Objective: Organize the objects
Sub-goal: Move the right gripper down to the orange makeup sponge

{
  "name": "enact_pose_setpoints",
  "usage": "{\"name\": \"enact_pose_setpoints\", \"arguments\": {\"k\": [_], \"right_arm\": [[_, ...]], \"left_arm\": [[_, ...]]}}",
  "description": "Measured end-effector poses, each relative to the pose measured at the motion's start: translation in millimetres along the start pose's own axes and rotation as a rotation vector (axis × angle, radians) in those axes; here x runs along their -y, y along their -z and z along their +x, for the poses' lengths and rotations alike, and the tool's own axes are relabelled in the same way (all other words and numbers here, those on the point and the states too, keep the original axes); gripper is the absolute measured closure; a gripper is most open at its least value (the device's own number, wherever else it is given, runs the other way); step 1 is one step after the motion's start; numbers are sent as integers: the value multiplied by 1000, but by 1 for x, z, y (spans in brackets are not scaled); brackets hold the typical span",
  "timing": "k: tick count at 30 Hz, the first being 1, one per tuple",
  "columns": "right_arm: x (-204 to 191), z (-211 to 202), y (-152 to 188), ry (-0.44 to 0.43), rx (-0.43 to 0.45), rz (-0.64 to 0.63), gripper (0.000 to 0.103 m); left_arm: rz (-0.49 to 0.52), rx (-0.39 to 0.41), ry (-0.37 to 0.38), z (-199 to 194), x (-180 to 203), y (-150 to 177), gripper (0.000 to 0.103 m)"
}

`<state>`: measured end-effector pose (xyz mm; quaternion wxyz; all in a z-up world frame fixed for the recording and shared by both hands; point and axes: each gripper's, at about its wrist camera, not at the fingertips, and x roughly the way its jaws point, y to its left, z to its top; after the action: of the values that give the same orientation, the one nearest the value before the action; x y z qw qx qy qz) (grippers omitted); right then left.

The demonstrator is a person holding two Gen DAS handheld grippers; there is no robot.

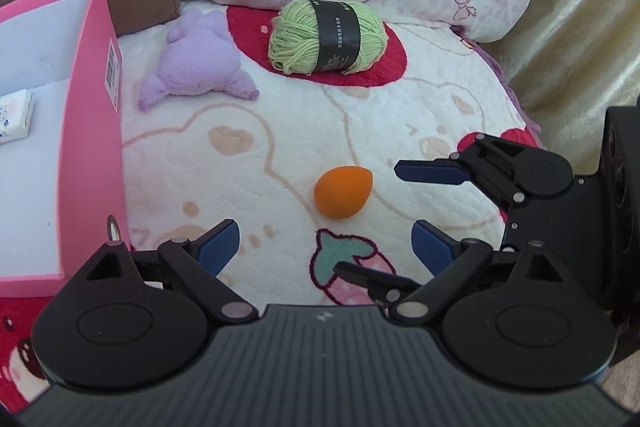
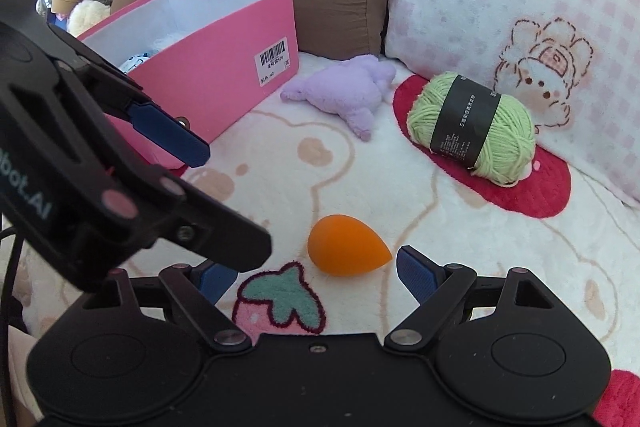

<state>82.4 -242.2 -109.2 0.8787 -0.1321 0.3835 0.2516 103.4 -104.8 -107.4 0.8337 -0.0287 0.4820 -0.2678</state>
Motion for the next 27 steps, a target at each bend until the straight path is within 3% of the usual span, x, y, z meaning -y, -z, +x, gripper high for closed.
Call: {"name": "enact_pose_setpoints", "arguments": {"k": [3, 6, 9, 14, 21, 24, 26, 27], "right_arm": [[2, 9, 4, 10, -15, 12, 15], [9, 17, 8, 22, -28, 41, 15], [14, 23, 11, 49, -54, 60, 15], [13, 25, 12, 50, -28, 44, 16], [18, 30, 13, 17, -48, 112, 16], [19, 30, 13, 18, -35, 119, 17], [21, 30, 14, 14, -24, 124, 20], [22, 31, 15, 17, -21, 125, 21]], "left_arm": [[-10, 17, 15, 7, -2, 1, 13], [-15, 37, -1, 14, -2, 2, 24], [-19, 34, 33, 24, -3, 3, 24], [7, 63, 60, 36, 1, 9, 34], [-13, 89, 97, 44, 4, 6, 36], [-23, 86, 105, 48, 4, 5, 45], [-29, 105, 114, 48, 4, 6, 59], [-31, 113, 119, 50, 4, 6, 61]]}}
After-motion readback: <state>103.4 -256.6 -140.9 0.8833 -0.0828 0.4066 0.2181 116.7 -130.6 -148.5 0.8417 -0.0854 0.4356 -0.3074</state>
